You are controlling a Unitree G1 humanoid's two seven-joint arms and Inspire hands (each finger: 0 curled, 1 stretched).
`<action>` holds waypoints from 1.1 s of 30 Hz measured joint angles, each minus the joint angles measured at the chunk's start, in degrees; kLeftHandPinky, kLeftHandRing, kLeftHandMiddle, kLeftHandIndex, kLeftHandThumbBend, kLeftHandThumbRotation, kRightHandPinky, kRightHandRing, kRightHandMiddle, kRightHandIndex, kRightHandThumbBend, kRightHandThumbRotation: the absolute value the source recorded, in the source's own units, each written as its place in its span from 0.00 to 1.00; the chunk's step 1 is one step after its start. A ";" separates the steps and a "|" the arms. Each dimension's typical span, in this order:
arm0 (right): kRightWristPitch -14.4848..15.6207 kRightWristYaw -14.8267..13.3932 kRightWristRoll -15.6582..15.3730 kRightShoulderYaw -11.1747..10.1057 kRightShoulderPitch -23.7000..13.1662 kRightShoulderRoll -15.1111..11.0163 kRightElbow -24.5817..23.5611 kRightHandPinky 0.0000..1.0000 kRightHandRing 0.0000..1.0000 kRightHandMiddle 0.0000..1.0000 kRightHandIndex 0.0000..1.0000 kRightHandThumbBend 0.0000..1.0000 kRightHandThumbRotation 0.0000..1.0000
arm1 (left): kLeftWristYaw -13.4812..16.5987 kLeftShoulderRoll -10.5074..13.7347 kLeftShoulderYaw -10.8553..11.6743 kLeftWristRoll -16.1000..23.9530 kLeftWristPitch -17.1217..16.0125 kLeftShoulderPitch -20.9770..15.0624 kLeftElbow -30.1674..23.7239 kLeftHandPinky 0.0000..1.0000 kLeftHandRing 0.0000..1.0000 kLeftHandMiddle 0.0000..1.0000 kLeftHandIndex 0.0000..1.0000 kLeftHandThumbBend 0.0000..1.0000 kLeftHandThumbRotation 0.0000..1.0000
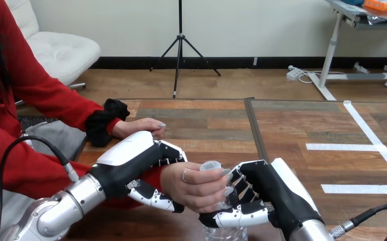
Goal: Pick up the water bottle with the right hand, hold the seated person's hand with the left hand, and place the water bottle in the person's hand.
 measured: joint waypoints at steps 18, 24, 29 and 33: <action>1.11 1.87 -0.98 -0.12 -0.60 0.02 -1.74 0.22 0.28 0.37 0.43 0.88 0.00 | 0.02 -0.59 0.00 0.00 -0.18 -0.74 0.01 0.29 0.37 0.47 0.48 0.71 0.12; 1.21 2.28 -1.59 -0.14 -1.32 0.02 -1.84 0.22 0.28 0.37 0.43 0.89 0.00 | 0.02 -0.74 0.00 0.00 -0.18 -1.14 0.12 0.29 0.37 0.46 0.48 0.71 0.13; 1.24 2.62 -2.10 -0.16 -2.24 0.01 -1.91 0.22 0.28 0.38 0.43 0.89 0.00 | 0.02 -0.83 0.01 -0.03 -0.17 -1.44 0.26 0.29 0.37 0.46 0.48 0.71 0.13; 1.24 2.81 -2.20 -0.17 -3.07 0.03 -1.97 0.23 0.28 0.38 0.43 0.89 0.00 | 0.02 -0.92 0.04 -0.11 -0.17 -1.82 0.63 0.29 0.37 0.46 0.47 0.71 0.13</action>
